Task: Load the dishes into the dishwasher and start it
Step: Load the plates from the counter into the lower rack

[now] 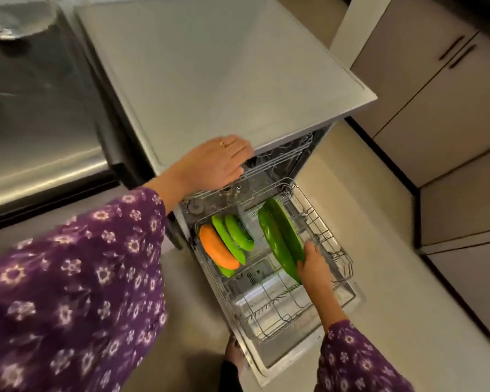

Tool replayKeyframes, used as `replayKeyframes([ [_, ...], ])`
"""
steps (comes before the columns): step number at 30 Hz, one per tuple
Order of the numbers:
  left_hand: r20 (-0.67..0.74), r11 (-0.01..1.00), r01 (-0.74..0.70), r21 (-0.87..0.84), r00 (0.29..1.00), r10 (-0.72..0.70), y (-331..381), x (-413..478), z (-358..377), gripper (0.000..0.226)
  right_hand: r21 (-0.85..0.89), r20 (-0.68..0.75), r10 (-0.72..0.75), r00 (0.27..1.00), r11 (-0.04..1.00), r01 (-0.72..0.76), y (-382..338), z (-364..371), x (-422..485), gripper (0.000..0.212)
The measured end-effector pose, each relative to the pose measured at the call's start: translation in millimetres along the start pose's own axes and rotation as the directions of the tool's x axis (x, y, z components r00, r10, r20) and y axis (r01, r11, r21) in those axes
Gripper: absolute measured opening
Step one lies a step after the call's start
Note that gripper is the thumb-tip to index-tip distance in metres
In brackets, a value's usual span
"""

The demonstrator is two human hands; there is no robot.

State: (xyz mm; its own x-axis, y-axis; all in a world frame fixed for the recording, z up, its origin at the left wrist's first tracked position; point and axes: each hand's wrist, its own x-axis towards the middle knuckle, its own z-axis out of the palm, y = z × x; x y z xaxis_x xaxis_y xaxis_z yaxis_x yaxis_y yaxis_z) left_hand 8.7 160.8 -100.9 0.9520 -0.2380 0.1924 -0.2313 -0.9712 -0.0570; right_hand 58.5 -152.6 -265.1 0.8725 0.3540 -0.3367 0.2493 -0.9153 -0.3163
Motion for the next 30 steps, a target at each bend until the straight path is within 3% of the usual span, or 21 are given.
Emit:
replayKeyframes([
  [4, 0.036, 0.999, 0.029, -0.027, 0.999, -0.028, -29.0, 46.8, 19.0, 0.043, -0.139, 0.092, 0.003, 0.996, 0.99, 0.01, 5.5, 20.8, 57.9, 0.03],
  [7, 0.07, 0.983, 0.075, -0.17, 0.996, -0.064, -40.0, 59.3, 37.1, 0.036, -0.154, 0.115, 0.026, 0.993, 0.988, -0.008, 9.2, 37.2, 92.5, 0.035],
  [11, 0.036, 0.905, 0.136, -0.404, 0.991, -0.132, -49.8, 61.7, 47.8, 0.032, -0.202, 0.158, -0.019, 0.987, 0.978, 0.051, 13.2, 61.2, 137.7, 0.025],
  [15, 0.04, 0.879, 0.146, -0.453, 0.989, -0.144, -51.9, 60.6, 49.7, 0.033, -0.265, 0.201, -0.11, 0.973, 0.951, 0.162, 7.9, 85.7, 176.9, 0.021],
  [24, 0.0, 0.858, 0.137, -0.495, 0.987, -0.158, -56.7, 61.9, 54.6, 0.031, -0.213, 0.22, -0.066, 0.973, 0.97, 0.114, -12.3, 135.3, 228.1, 0.026],
  [30, -0.009, 0.856, 0.157, -0.492, 0.983, -0.185, -56.4, 62.4, 55.1, 0.032, -0.044, 0.199, 0.001, 0.98, 0.999, 0.008, 1.8, 158.8, 230.8, 0.021],
])
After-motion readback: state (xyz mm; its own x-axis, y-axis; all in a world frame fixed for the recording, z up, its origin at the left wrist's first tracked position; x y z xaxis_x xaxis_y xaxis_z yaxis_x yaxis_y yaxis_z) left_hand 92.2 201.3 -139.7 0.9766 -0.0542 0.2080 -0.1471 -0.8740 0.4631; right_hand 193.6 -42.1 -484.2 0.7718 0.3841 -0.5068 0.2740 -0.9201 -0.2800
